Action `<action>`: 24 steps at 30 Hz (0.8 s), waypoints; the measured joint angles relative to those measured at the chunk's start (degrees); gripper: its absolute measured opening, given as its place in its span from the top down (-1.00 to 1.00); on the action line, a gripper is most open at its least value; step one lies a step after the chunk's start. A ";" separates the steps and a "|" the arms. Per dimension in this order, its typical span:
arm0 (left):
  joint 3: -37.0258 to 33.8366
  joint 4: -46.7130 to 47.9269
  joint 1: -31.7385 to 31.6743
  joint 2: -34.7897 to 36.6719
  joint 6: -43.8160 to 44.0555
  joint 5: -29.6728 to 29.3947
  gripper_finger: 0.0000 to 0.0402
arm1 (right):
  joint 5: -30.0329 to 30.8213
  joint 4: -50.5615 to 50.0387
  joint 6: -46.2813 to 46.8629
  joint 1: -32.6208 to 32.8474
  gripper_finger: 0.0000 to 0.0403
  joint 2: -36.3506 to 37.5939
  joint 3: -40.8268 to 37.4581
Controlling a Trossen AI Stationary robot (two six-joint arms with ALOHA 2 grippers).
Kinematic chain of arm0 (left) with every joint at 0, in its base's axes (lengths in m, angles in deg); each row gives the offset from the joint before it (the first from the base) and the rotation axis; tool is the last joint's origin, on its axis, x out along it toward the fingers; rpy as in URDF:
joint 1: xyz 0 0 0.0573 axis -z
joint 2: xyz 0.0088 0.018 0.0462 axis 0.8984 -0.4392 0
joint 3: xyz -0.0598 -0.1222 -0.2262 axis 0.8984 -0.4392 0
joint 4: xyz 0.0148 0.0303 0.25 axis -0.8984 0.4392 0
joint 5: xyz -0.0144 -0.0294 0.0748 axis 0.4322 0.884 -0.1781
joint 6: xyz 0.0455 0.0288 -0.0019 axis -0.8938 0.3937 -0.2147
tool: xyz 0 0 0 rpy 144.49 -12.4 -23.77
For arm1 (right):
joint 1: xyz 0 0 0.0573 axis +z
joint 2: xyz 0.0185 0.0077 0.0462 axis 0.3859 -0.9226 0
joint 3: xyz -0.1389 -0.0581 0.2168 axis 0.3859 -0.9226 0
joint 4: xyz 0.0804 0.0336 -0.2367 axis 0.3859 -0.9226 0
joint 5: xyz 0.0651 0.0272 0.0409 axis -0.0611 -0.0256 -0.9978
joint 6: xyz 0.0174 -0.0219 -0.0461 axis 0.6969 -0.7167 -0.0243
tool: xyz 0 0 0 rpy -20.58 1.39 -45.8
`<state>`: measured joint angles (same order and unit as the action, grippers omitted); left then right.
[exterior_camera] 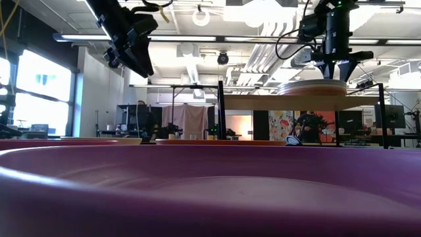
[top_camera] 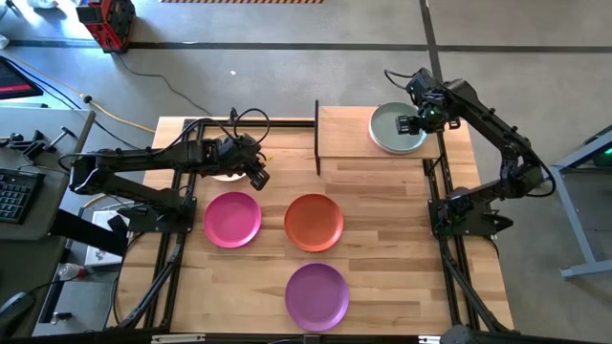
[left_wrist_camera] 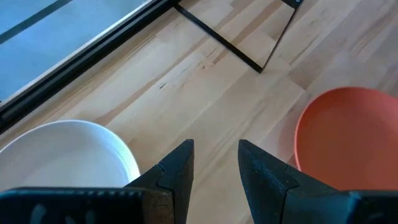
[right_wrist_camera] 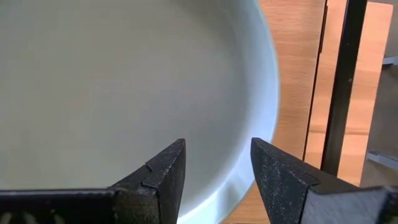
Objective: Place and stack plates onto a shelf
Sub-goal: Stack the light blue plate on top of the gray plate on the shelf
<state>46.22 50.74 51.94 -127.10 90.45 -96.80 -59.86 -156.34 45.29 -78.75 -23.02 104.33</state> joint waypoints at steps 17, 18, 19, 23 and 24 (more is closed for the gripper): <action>0.00 -0.02 0.00 -0.01 -0.12 3.43 0.43 | 0.42 0.52 4.10 5.64 0.16 0.39 0.00; 0.00 0.00 0.00 -0.02 -0.46 3.43 0.43 | 0.19 1.55 4.94 6.29 0.16 0.39 0.00; 0.00 0.00 0.00 0.00 -0.93 3.42 0.43 | -0.49 2.60 5.89 6.98 0.16 0.39 0.00; 0.00 -0.01 0.00 0.00 -2.04 3.42 0.43 | -3.36 5.53 9.02 9.57 0.16 0.25 0.00; 0.00 -0.01 0.00 -0.02 -1.80 3.41 0.43 | -3.38 5.39 9.90 10.05 0.16 0.22 0.00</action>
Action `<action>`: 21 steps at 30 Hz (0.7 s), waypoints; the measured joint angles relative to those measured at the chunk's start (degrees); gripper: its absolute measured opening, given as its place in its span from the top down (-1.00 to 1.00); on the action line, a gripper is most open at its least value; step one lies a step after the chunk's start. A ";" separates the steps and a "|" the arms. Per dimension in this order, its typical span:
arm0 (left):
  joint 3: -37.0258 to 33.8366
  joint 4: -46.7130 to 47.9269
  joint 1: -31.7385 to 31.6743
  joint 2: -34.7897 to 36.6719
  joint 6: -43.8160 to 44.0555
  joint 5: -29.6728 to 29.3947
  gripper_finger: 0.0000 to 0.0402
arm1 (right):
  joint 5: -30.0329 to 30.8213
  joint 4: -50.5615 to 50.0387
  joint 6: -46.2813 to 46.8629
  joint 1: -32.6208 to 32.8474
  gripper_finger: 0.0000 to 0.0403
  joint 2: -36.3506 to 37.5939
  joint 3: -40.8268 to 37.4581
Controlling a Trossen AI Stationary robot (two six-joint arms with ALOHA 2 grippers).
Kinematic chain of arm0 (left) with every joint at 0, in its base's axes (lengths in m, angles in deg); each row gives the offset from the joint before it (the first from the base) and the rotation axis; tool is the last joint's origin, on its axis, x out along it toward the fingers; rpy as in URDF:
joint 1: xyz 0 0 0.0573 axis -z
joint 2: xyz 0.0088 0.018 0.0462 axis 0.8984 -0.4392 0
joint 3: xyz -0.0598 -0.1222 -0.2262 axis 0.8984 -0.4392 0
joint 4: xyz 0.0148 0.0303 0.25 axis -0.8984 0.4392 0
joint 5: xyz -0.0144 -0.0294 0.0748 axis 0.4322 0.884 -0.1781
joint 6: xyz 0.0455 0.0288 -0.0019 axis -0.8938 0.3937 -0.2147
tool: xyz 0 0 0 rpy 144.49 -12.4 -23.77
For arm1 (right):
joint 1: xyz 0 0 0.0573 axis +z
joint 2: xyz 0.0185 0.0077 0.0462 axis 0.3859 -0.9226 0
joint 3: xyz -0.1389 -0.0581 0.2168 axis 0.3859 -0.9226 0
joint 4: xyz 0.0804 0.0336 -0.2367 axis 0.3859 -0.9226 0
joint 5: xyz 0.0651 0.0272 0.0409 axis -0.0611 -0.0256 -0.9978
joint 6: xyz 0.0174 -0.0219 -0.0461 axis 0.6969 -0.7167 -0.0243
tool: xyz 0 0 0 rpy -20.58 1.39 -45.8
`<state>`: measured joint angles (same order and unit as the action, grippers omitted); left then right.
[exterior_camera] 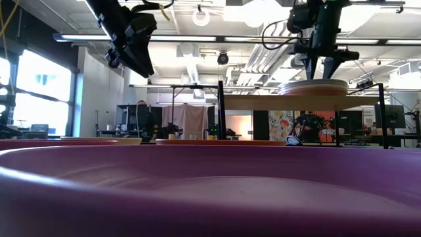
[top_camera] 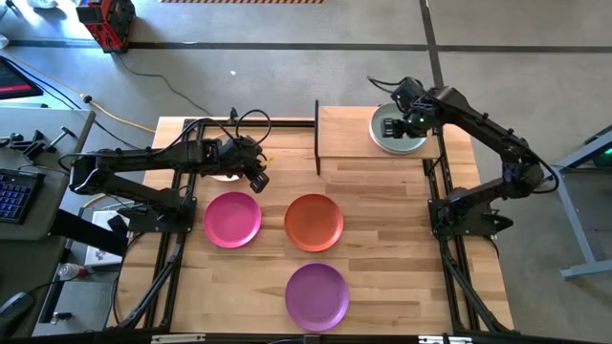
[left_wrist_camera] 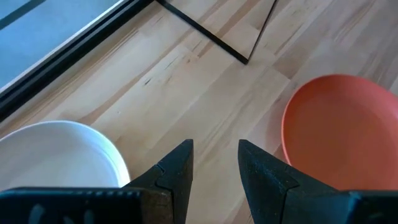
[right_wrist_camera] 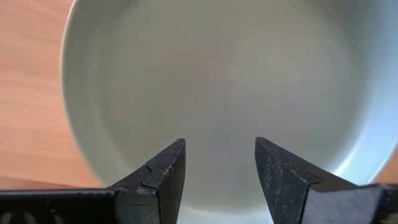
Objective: Place and stack plates onto a shelf
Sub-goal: Stack the light blue plate on top of the gray plate on the shelf
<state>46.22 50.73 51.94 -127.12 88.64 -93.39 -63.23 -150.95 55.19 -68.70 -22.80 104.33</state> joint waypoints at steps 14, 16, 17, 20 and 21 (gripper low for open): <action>0.00 -0.01 0.00 0.02 0.17 -0.02 0.43 | 1.61 -5.47 5.55 2.69 0.16 -3.33 0.11; 0.00 -0.01 0.00 0.00 0.17 -0.02 0.43 | 2.73 -6.00 5.58 3.06 0.16 -3.64 0.14; 0.00 -0.01 0.00 0.00 0.17 -0.02 0.43 | 2.95 -5.99 5.68 3.17 0.16 -3.65 0.15; 0.00 -0.03 0.00 0.02 0.17 -0.02 0.43 | 3.74 -6.54 7.00 3.33 0.16 -3.67 0.15; 0.00 -0.01 0.00 0.02 0.19 -0.02 0.43 | 4.12 -6.98 7.03 3.23 0.16 -3.67 0.15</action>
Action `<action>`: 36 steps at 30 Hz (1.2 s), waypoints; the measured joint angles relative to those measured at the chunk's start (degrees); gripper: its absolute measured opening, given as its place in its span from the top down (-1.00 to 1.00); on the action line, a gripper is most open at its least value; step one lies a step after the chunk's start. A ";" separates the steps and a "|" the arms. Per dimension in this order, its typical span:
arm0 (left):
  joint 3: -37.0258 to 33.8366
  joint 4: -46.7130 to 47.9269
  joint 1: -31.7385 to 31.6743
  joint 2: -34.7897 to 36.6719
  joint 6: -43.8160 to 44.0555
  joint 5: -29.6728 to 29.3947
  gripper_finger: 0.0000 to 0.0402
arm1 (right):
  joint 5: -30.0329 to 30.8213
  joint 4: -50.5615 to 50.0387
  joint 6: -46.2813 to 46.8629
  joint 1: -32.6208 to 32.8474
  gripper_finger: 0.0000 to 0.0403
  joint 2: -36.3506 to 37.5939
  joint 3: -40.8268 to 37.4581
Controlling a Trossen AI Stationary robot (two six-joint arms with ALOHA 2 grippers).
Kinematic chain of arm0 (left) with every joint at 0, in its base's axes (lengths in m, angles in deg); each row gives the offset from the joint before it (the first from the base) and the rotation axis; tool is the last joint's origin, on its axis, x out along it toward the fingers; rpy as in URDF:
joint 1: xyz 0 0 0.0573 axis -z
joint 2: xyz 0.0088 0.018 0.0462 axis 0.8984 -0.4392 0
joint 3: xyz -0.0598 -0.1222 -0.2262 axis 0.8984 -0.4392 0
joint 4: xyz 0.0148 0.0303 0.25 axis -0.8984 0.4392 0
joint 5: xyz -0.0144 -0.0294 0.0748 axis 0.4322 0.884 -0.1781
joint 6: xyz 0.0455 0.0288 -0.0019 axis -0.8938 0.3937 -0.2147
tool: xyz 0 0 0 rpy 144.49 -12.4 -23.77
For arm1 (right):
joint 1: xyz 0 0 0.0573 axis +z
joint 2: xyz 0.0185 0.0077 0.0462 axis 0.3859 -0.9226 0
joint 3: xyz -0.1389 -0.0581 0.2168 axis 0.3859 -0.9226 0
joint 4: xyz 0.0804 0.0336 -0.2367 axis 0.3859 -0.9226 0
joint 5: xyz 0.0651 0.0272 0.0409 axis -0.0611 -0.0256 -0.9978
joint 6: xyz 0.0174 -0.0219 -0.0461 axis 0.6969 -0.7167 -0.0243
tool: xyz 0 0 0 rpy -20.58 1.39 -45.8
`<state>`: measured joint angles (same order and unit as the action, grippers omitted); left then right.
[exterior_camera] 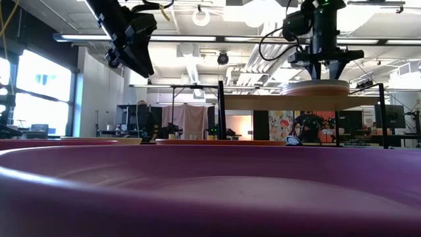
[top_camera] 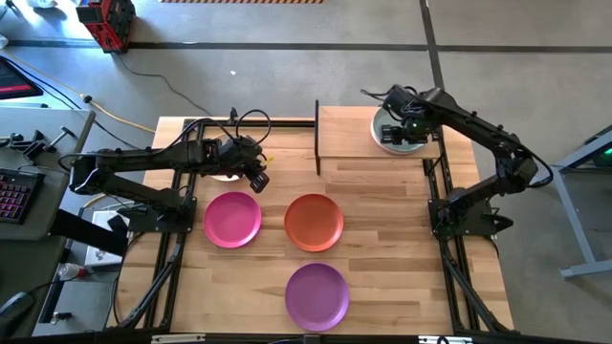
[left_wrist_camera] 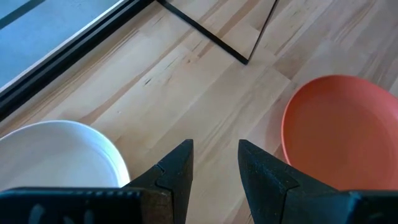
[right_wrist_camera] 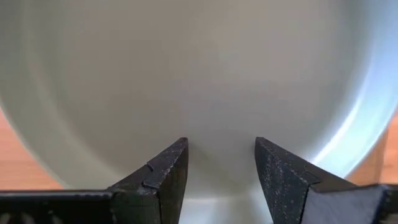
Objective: Place and stack plates onto a shelf
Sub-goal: Stack the light blue plate on top of the gray plate on the shelf, then put the white plate on the shelf
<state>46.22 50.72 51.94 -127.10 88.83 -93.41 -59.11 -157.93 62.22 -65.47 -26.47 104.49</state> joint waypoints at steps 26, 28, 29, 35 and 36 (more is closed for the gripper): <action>0.00 -0.13 -0.02 0.00 -4.43 -0.09 0.43 | 3.72 -0.27 -4.48 5.62 0.16 0.02 9.10; 0.00 0.13 -0.02 -0.02 -4.41 -0.09 0.43 | 3.72 -0.07 -3.09 8.07 0.16 0.04 10.77; 0.00 0.65 -0.01 -0.02 -4.43 -0.09 0.43 | 3.70 0.07 -2.20 9.39 0.16 0.04 11.34; 0.00 7.41 -0.57 -0.01 -3.11 -0.02 0.43 | 2.42 0.12 4.49 17.45 0.16 0.07 12.39; 0.00 8.78 -0.81 0.00 -2.94 -0.02 0.43 | 1.85 0.13 5.82 18.74 0.16 0.07 12.40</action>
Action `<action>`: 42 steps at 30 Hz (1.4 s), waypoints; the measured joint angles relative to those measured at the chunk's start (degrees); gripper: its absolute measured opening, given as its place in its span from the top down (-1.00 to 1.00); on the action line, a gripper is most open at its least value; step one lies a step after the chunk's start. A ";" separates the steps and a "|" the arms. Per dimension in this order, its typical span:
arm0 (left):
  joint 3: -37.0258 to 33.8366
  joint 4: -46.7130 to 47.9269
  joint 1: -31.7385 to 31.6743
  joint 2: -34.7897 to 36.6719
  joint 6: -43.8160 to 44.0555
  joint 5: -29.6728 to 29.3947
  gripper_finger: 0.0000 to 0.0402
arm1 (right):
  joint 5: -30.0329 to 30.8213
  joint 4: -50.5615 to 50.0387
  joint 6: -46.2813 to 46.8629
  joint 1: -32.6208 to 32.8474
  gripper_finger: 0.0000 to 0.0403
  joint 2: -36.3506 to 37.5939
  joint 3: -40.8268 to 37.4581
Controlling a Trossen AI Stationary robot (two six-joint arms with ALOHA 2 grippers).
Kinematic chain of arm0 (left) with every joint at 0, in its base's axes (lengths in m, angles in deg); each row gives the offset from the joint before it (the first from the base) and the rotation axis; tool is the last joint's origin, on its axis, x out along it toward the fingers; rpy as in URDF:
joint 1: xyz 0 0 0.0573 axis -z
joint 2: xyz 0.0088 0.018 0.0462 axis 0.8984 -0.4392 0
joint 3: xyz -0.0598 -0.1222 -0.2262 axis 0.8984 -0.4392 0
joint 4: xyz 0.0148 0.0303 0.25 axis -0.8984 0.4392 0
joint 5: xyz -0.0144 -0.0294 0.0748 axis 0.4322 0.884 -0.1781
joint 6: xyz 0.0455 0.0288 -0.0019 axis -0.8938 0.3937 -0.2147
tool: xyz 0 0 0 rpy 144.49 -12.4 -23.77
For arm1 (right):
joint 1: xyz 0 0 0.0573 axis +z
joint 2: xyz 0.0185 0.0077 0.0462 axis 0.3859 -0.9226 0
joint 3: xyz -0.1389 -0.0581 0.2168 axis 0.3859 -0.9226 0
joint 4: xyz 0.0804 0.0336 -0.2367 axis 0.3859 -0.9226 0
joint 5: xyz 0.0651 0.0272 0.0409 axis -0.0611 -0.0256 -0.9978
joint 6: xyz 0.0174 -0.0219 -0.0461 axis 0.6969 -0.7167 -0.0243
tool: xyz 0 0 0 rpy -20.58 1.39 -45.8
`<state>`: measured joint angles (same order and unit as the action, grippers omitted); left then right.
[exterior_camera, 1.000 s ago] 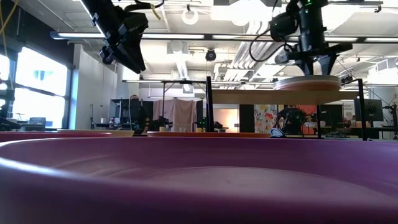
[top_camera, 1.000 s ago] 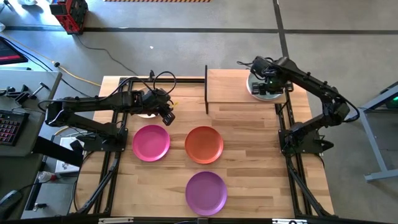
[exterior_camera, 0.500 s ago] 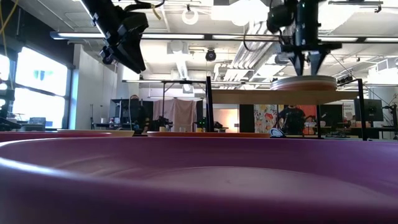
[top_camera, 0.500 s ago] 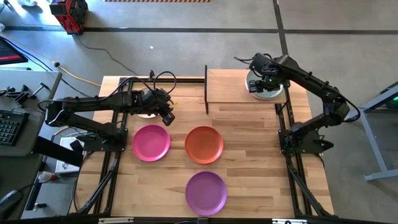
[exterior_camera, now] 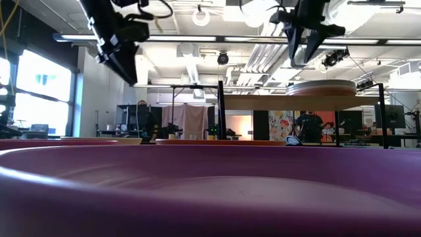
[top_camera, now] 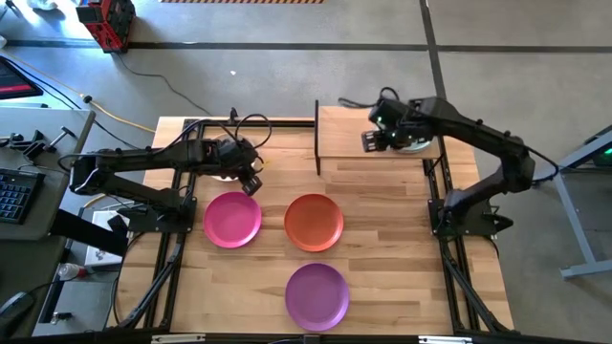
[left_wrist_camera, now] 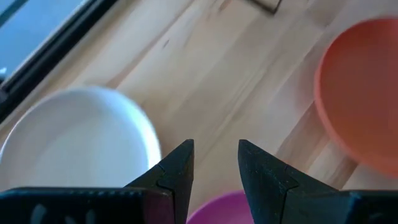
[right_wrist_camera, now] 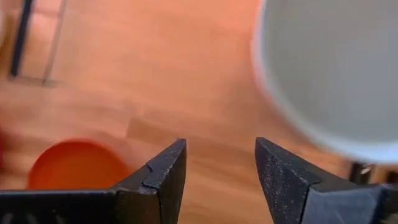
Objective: Place and stack plates onto a shelf
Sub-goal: Put the white plate on the shelf
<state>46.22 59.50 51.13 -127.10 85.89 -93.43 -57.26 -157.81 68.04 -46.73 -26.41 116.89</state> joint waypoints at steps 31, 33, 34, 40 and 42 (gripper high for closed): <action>0.00 4.58 -3.73 -0.54 18.79 5.23 0.43 | 1.75 2.46 -7.89 15.17 0.16 0.04 0.08; 0.00 4.90 -4.02 -1.76 20.04 5.12 0.43 | 1.76 2.10 -10.00 15.15 0.16 0.04 0.08; 0.00 4.93 -4.34 -2.56 20.11 5.06 0.43 | 1.76 2.00 -10.99 15.15 0.16 0.04 0.08; 0.00 4.46 -6.50 -9.72 18.51 5.92 0.43 | 1.74 1.63 -15.38 15.15 0.16 0.04 0.08; 0.00 4.47 -7.14 -11.82 18.43 6.93 0.43 | 1.75 0.35 -15.24 15.15 0.16 0.04 0.08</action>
<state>46.22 63.97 43.99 -138.92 104.32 -86.50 -55.52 -157.46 52.80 -31.58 -26.36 116.97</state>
